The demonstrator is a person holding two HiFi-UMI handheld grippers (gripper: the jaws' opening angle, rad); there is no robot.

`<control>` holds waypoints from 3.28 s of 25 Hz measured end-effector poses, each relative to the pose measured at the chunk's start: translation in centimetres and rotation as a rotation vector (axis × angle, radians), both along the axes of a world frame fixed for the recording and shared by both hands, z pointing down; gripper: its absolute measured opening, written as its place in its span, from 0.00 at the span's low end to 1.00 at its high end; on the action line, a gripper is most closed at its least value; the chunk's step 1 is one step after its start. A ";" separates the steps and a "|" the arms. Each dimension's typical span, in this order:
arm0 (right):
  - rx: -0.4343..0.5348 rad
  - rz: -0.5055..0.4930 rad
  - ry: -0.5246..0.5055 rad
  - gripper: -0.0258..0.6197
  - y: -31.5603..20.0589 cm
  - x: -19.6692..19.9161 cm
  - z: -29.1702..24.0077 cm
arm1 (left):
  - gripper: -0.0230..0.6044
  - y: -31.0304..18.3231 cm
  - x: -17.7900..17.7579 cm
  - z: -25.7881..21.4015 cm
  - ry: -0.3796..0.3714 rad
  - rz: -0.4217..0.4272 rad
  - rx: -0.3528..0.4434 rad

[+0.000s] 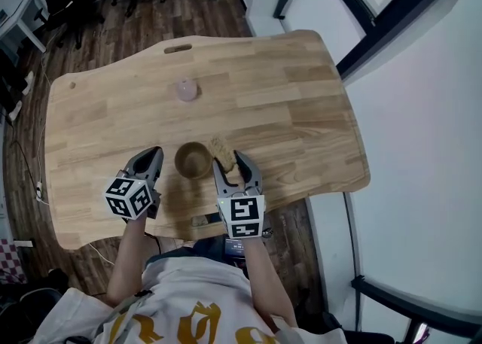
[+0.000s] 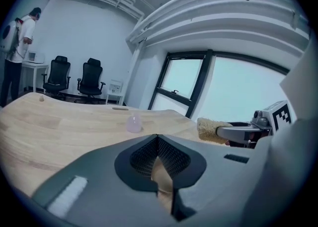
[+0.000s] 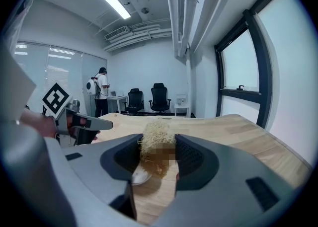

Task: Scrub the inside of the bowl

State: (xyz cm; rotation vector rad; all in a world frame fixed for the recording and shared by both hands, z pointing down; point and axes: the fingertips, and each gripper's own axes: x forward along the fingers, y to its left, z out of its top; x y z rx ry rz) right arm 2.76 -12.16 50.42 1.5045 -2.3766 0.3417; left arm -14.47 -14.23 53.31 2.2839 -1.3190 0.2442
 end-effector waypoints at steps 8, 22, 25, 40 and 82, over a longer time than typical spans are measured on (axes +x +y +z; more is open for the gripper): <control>-0.060 -0.066 0.016 0.33 0.1 -1.1 3.0 | 0.04 0.3 0.8 3.5 -0.044 0.043 -0.063; -0.131 -0.141 0.052 0.32 0.1 -1.7 6.4 | 0.21 0.9 3.0 7.8 -0.005 0.113 -0.163; -0.145 -0.168 0.073 0.33 0.2 -1.9 7.2 | 0.21 0.8 3.4 9.2 -0.017 0.123 -0.217; -0.169 -0.246 0.083 0.33 0.1 -3.7 8.5 | 0.21 0.4 3.1 13.0 -0.072 0.092 -0.393; -0.009 -0.153 0.173 0.33 0.9 -5.3 -0.1 | 0.07 0.8 6.3 -3.7 -0.081 0.134 0.172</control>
